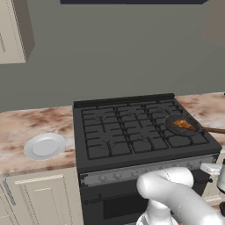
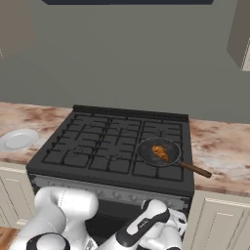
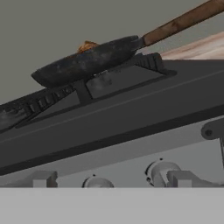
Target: Pick the croissant and place it on the pan. Then turn on the stove to warm the croissant.
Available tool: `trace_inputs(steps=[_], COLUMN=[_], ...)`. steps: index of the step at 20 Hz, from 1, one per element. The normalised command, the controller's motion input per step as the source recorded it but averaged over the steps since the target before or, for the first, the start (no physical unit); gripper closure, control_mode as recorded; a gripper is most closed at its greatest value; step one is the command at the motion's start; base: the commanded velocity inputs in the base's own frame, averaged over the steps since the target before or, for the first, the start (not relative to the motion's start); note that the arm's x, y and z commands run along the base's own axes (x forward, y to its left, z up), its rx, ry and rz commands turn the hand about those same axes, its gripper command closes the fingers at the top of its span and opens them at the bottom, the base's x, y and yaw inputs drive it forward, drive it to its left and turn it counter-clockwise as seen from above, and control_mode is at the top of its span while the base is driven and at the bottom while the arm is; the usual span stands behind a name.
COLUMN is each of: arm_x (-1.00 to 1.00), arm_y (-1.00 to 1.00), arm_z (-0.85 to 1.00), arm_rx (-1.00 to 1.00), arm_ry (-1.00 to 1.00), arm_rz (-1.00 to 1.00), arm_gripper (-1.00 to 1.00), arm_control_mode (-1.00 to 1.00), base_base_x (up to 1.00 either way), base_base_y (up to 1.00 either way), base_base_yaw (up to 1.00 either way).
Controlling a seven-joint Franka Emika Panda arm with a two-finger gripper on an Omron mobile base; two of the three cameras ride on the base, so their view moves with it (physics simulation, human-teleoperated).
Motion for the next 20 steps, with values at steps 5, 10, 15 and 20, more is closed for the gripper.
trace_inputs(steps=[5,10,15,20], arm_x=[0.21,0.23,0.26,0.28], arm_y=[-0.21,-0.19,-0.17,-0.20], arm_z=[-0.28,-0.31,-0.30,-0.32], arm_rx=[0.00,0.00,0.00,0.00], arm_ry=[0.00,0.00,0.00,0.00], arm_rz=[0.00,0.00,0.00,0.00], arm_gripper=[-1.00,-1.00,-1.00,-1.00], arm_control_mode=[-1.00,-1.00,-1.00,-1.00], base_base_x=[0.00,0.00,0.00,0.00], base_base_y=[0.00,0.00,0.00,0.00], base_base_yaw=[0.00,0.00,0.00,0.00])
